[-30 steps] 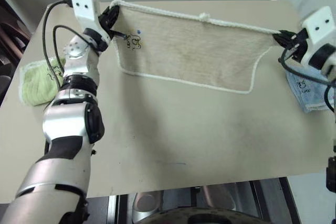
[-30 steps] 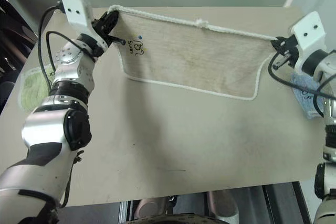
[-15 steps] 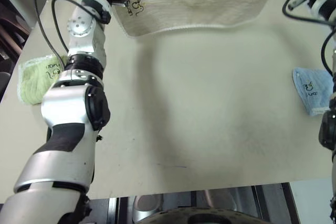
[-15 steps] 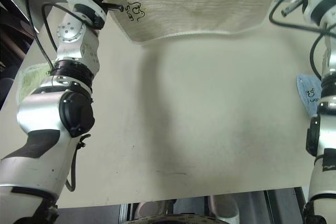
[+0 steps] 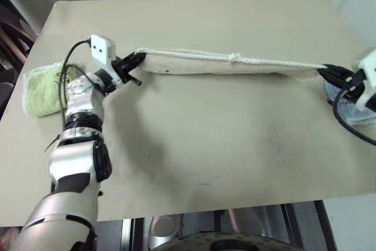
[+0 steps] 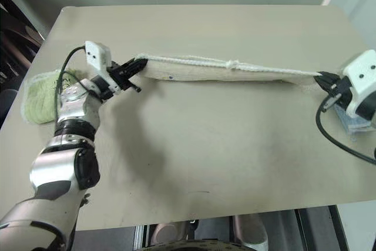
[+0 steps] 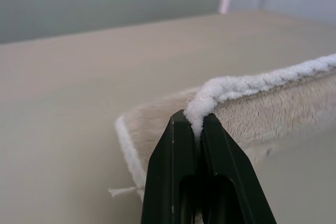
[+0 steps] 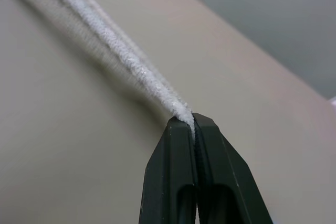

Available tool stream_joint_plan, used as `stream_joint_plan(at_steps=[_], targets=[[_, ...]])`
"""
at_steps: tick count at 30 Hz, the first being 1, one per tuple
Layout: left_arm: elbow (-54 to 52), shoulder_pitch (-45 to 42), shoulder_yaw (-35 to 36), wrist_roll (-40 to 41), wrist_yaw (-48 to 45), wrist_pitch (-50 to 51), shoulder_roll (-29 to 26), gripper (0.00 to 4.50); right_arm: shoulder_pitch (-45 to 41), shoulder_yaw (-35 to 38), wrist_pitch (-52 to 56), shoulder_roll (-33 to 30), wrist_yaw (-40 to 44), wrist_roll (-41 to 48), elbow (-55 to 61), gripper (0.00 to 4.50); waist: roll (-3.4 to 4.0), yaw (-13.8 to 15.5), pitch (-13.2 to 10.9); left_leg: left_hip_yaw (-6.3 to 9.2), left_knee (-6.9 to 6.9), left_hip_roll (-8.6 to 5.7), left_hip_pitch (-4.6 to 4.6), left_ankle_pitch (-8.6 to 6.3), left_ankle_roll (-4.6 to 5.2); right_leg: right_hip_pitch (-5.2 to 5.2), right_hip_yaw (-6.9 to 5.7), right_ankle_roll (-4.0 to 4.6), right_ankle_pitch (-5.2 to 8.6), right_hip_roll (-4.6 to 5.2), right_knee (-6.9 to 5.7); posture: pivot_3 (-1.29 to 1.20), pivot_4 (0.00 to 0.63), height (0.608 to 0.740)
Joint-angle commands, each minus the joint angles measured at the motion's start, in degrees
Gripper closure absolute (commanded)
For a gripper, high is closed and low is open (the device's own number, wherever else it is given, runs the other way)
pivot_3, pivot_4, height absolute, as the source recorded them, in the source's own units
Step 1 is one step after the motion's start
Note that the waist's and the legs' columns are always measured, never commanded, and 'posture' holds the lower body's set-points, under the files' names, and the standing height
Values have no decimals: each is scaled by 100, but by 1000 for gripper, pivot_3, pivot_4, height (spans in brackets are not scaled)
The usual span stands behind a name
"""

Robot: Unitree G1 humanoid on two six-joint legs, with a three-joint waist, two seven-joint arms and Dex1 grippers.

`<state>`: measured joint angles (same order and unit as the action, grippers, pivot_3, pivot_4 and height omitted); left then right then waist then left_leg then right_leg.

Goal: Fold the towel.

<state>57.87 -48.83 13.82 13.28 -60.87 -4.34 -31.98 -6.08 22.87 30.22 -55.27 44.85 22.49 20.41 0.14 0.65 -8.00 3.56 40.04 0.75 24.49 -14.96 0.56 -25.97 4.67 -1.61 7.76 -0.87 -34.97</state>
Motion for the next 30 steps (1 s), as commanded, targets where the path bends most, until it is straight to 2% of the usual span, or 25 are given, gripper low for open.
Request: stream_joint_plan(at_steps=[1,3,5,8,13,16,19,23,26,30], targets=[[-956,441,-2,233,-373,869,-450,4461,643,692,388,-242,405,212,511,4500,0,-13,0,0,4,-2,-8,2,2,13,3,4,-2,1,1,0,150,740],[-1470,680,-43,336,-476,1290,-541,4461,958,786,449,-295,574,257,683,4500,-4,-18,-2,-1,11,-5,-21,15,10,32,8,-1,-14,1,3,0,150,740],[-2100,988,-119,454,-694,1765,-710,4461,1208,840,477,-332,663,211,745,4500,-4,-18,-2,-1,13,-7,-37,31,19,54,8,-41,1,1,6,0,150,740],[-3033,1434,-162,672,-871,2498,-1003,4461,1516,844,450,-378,757,82,758,4500,-5,-32,-1,5,12,-8,-71,34,21,85,10,-44,5,1,5,0,150,740],[-4312,2243,-201,1028,-1060,3351,-1466,4461,1961,791,267,-402,925,-54,833,4500,-4,-41,0,12,1,-8,-62,23,2,63,10,-41,17,-2,2,0,150,740],[-5139,2964,-183,1291,-1320,3980,-1957,4461,2196,741,95,-420,1093,-151,828,4500,-5,-44,1,15,-4,-4,-45,12,-15,40,11,-28,28,-8,-1,0,150,740],[-5501,3446,-91,1453,-1412,4291,-2331,4461,2402,728,-79,-461,1284,-217,792,4500,-5,-45,1,19,-7,-1,-45,-5,-32,33,12,24,28,-14,-10,0,150,740],[-5810,3986,22,1657,-1549,4492,-2677,4461,2711,797,-292,-542,1710,-236,797,4500,-5,-43,2,24,-13,-1,-44,-18,-40,24,12,43,38,-14,-16,0,150,740],[-5711,4068,-63,1536,-1411,4208,-2664,4461,2746,842,-348,-539,1899,-120,807,4500,-3,-34,3,29,-16,-1,-45,-23,-43,24,12,49,46,-14,-19,0,150,740],[-4990,3263,32,1526,-593,3761,-1873,4461,2226,519,-298,-467,1707,-70,612,4500,3,-22,6,32,-12,-3,-48,-22,-40,30,13,54,43,-11,-21,0,150,740]])
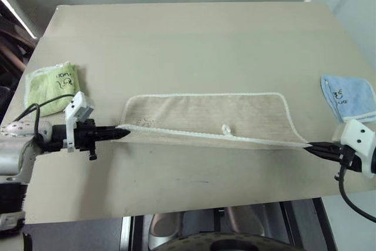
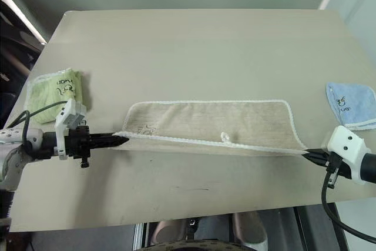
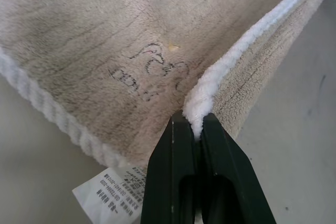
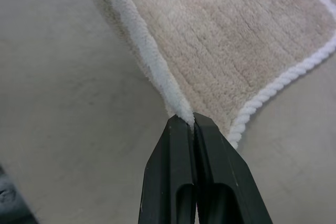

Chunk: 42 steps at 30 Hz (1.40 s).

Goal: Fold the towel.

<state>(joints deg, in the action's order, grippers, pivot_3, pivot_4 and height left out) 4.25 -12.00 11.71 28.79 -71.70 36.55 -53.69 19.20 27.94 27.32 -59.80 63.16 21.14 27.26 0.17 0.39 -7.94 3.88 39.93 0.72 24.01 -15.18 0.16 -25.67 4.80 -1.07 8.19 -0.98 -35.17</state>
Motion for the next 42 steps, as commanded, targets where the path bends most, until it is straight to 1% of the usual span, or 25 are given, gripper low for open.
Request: stream_joint_plan(at_steps=[1,3,7,10,13,18,22,27,32,38,40,42], targets=[[493,-532,281,14,567,-335,400,4461,-446,-25,16,44,-174,118,-102,4500,-1,3,1,0,3,-1,0,3,4,0,0,0,0,1,-3,0,150,740],[738,-681,321,31,649,-419,530,4461,-788,-117,96,138,-321,189,-176,4500,-10,-6,6,2,4,0,0,5,6,-4,0,16,-11,-2,-3,0,150,740],[1177,-829,263,-107,708,-727,602,4461,-1213,-316,233,211,-462,233,-378,4500,-9,-48,6,6,0,2,-2,2,-2,-9,-3,10,-10,-10,-7,0,150,740],[1497,-978,247,-186,821,-943,693,4461,-1503,-635,43,259,-568,19,-651,4500,-8,-40,7,7,-4,3,-5,1,-4,-9,-3,4,-6,-12,-7,0,150,740],[1632,-1016,293,-170,869,-953,721,4461,-2017,-1001,-100,387,-696,-51,-938,4500,-8,-41,7,6,0,3,-4,1,-4,-7,-2,4,-7,-10,-5,0,150,740],[1862,-1023,343,-214,950,-1054,679,4461,-2978,-1688,-456,657,-872,-381,-1769,4500,-8,-49,8,6,2,3,-12,5,1,-5,-2,7,-15,-10,-9,0,150,740],[1973,-1062,359,-220,1018,-1118,692,4461,-3526,-2069,-785,898,-947,-646,-2484,4500,-8,-49,7,9,2,4,-13,10,3,-6,-3,9,-20,-10,-14,0,150,740],[2267,-1259,401,-233,1240,-1212,756,4461,-4097,-2359,-1305,1224,-1133,-985,-3443,4500,-8,-37,7,10,2,4,-12,15,4,-8,-4,11,-24,-9,-16,0,150,740],[2675,-1602,311,-291,1280,-1300,808,4461,-4519,-2494,-1732,1423,-1241,-1177,-4197,4500,-8,-35,7,11,0,4,-11,18,5,-9,-5,12,-31,-8,-15,0,150,740],[2760,-1636,211,-358,1088,-1233,765,4461,-4717,-2516,-2011,1571,-1267,-1221,-4623,4500,-8,-39,7,11,-4,4,-9,19,5,-10,-5,13,-32,-6,-10,0,150,740],[2773,-1633,213,-367,1065,-1213,758,4018,-4782,-2508,-2061,1644,-1245,-1178,-4696,4500,-8,-40,7,11,-6,4,-9,18,5,-11,-5,13,-32,-6,-9,0,150,740],[2775,-1638,227,-345,1050,-1177,767,3552,-4819,-2492,-2038,1731,-1190,-1079,-4692,4064,-8,-40,7,11,-6,4,-9,19,5,-11,-5,13,-32,-6,-9,0,150,740]])
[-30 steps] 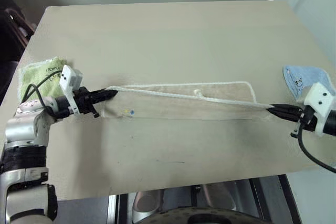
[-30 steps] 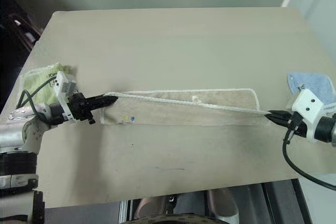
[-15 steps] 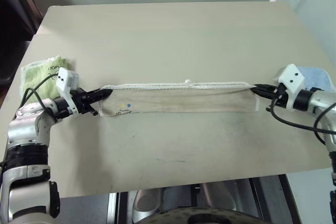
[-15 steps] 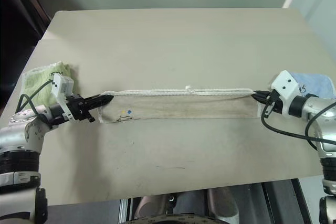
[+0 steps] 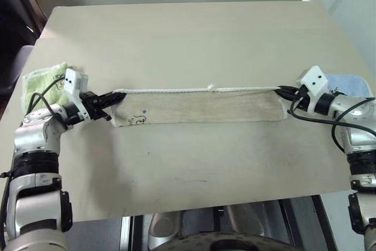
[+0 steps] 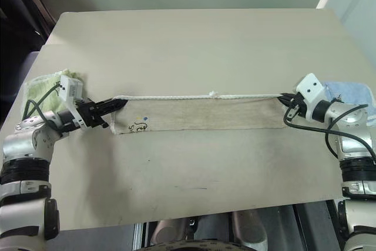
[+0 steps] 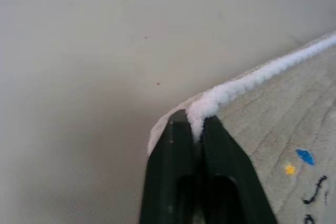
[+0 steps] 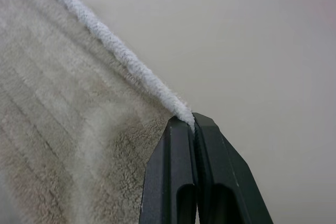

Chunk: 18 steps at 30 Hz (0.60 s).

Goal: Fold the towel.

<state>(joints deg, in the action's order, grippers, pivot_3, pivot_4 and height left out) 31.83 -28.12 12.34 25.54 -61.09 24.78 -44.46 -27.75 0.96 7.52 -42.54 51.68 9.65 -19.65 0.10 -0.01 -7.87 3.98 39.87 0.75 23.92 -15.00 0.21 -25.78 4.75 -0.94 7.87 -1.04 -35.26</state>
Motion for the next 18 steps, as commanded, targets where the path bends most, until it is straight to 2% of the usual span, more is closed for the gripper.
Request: stream_joint_plan(at_steps=[1,10,12,18], targets=[[27,-33,164,-31,-10,-18,-149,3138,-141,210,-49,39,-36,95,-1,3804,0,1,0,0,0,0,0,0,0,1,0,0,0,0,0,0,150,740],[154,-139,267,-65,63,-215,-92,7,-179,426,-120,224,-331,173,108,706,0,1,0,0,0,0,1,0,0,-1,0,2,-1,1,0,0,150,740],[152,-125,277,-69,61,-219,-100,0,-210,549,-101,249,-466,214,130,31,0,1,0,0,-1,0,2,0,0,-2,0,2,0,1,1,0,150,740],[35,-192,375,-19,147,-410,48,0,121,839,974,-58,-41,843,909,8,0,12,0,-1,-10,0,5,1,-1,-4,-1,4,1,1,3,0,150,740]])
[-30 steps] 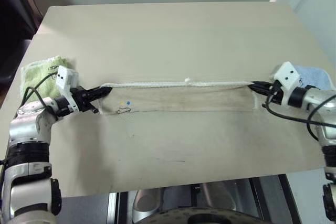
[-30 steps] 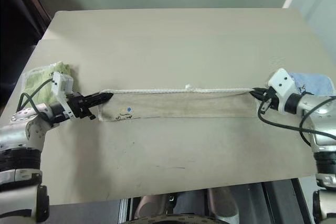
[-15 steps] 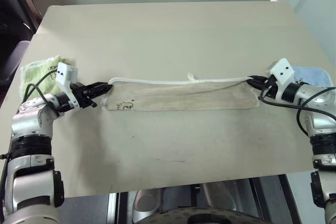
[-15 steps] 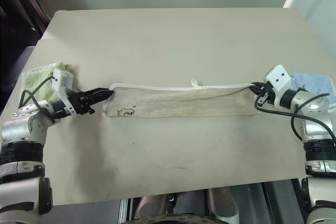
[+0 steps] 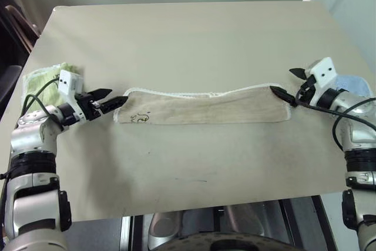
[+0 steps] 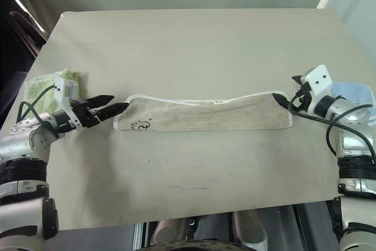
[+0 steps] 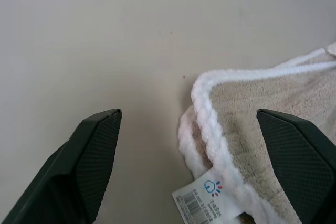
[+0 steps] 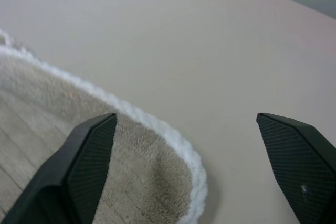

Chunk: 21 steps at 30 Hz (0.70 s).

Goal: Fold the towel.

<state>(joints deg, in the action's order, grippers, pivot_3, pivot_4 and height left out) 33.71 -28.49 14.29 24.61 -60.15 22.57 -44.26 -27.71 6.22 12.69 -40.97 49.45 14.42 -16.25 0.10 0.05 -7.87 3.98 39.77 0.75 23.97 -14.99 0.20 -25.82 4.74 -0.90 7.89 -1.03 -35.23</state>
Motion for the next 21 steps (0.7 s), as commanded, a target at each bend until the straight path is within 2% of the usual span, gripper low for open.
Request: stream_joint_plan(at_steps=[1,7,13,21], targets=[[-184,-175,200,108,49,-177,66,0,190,404,737,-272,187,513,732,8,0,10,0,1,-1,0,1,0,0,0,-1,1,1,0,2,0,150,740],[-512,-218,235,309,-26,-182,386,0,731,1227,2427,-464,6,1582,1661,8,0,27,0,-3,-3,-1,5,2,-5,4,-1,-4,3,0,16,0,150,740],[-1376,38,85,716,-346,148,743,0,1288,2439,4110,-89,-731,2993,2453,8,-1,25,0,-6,-6,-2,3,3,-6,6,0,-7,6,-1,17,0,150,740],[-2078,268,-683,94,-412,-1129,1391,0,1930,3550,6160,696,-2278,4790,2822,8,-2,29,0,-6,-2,-4,1,3,2,13,4,-25,9,1,19,0,150,740]])
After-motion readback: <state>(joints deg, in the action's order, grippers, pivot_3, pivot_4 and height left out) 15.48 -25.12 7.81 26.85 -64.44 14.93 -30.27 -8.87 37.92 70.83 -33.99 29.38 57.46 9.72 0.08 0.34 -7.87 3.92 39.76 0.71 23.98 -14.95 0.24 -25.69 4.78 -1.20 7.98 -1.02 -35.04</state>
